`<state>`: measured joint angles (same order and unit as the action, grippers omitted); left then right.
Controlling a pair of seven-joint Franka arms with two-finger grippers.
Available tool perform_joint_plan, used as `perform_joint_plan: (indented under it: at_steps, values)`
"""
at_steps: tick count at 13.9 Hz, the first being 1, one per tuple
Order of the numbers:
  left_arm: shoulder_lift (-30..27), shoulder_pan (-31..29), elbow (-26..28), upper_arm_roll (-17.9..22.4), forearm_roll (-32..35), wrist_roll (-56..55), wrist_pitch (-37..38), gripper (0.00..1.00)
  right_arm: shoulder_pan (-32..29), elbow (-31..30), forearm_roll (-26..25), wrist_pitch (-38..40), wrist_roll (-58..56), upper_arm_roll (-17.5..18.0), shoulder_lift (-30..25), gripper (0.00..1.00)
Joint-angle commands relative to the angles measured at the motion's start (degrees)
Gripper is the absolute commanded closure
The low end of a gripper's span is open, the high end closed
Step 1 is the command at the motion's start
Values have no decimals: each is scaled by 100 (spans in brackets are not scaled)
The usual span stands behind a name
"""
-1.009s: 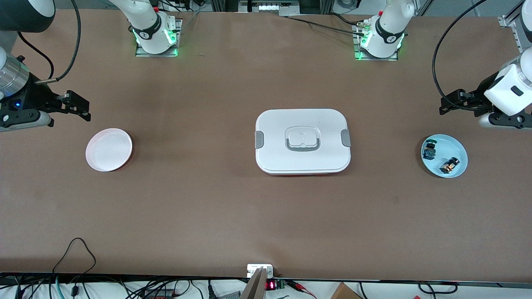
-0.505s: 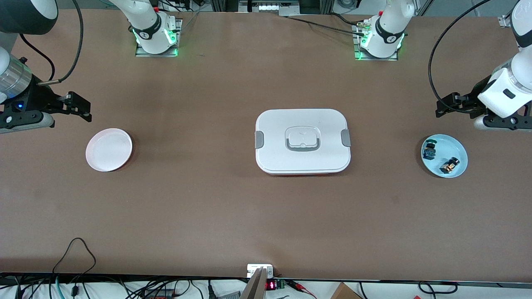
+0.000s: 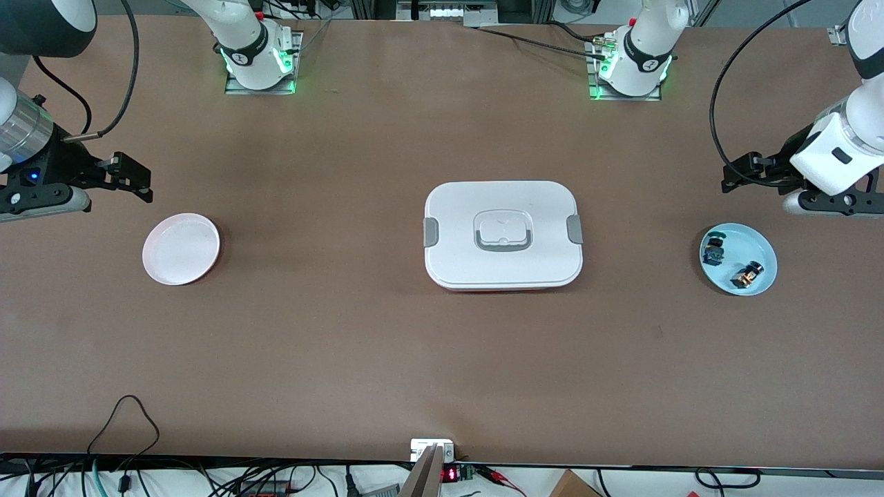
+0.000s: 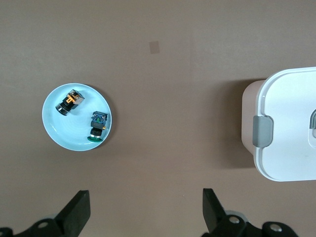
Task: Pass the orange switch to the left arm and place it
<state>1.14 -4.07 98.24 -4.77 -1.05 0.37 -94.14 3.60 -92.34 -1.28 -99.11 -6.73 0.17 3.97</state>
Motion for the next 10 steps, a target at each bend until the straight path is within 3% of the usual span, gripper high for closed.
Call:
perform_joint_plan:
  at_steps: [1,10]
  values:
    - [-61,55,29,11,122,-89,62,0,18,102,-21,41,75,-8,42,0]
    - [88,82,-138,-16,193,-81,238,0,10,102,-12,50,75,-8,42,0]
